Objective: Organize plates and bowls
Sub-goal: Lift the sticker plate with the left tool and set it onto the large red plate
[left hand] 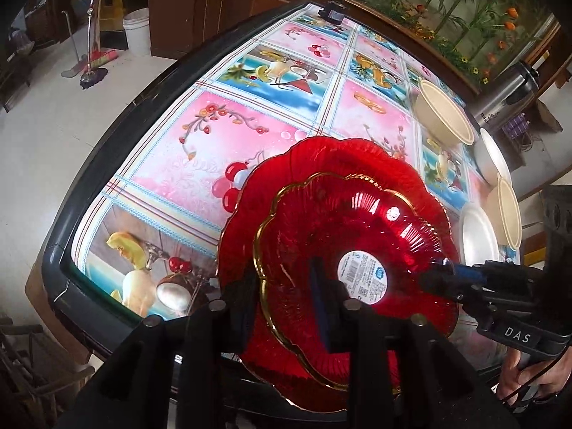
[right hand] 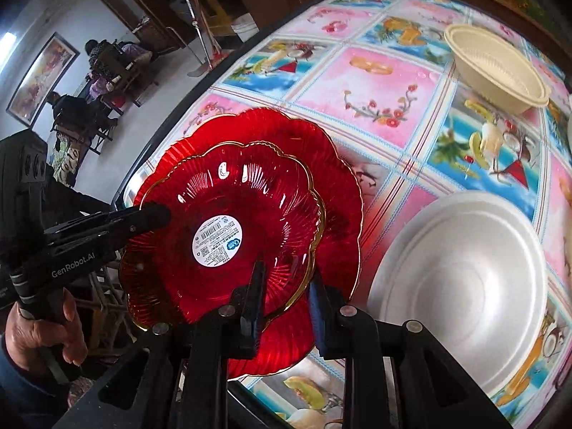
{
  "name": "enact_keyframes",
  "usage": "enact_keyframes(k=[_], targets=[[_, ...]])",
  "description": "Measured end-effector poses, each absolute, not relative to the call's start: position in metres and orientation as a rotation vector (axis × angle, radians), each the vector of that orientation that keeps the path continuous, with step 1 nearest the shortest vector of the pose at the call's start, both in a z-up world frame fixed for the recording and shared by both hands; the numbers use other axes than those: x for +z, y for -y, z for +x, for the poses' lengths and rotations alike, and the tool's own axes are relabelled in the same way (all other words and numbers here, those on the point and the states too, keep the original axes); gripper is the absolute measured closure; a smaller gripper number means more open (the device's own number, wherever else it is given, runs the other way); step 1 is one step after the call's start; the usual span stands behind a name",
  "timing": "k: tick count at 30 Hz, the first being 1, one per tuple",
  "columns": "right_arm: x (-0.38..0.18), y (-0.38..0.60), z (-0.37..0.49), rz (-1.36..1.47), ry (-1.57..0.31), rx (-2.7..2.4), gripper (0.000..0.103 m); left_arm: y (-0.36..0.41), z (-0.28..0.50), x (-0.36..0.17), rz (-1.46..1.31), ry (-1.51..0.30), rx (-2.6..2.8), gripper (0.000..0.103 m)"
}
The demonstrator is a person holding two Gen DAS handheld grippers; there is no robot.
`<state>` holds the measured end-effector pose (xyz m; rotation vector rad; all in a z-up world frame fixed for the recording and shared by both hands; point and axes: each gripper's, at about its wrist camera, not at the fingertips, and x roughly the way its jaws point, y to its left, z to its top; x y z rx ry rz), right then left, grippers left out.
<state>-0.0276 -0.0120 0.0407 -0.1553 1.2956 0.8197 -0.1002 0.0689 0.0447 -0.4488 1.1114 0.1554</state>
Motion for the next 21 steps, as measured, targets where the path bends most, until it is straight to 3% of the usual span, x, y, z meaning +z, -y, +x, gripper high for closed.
enact_keyframes(k=[2,6,11,13,15,21], targets=[[0.040,0.011,-0.027,-0.147,-1.309,0.821,0.073,-0.067,-0.097,0.045,-0.445,-1.116,0.143,0.067],[0.043,0.007,-0.029,-0.120,-1.332,0.855,0.051,-0.063,-0.093,0.044,-0.438,-1.126,0.117,0.052],[0.048,0.006,-0.031,-0.111,-1.344,0.857,0.041,-0.055,-0.092,0.047,-0.422,-1.132,0.082,0.036],[0.050,0.007,-0.031,-0.096,-1.357,0.861,0.036,-0.055,-0.093,0.050,-0.409,-1.128,0.091,0.024],[0.052,0.009,-0.033,-0.097,-1.366,0.854,0.031,-0.056,-0.094,0.052,-0.412,-1.122,0.090,0.023],[0.055,0.012,-0.035,-0.084,-1.361,0.856,0.030,-0.057,-0.094,0.055,-0.419,-1.115,0.085,0.023]])
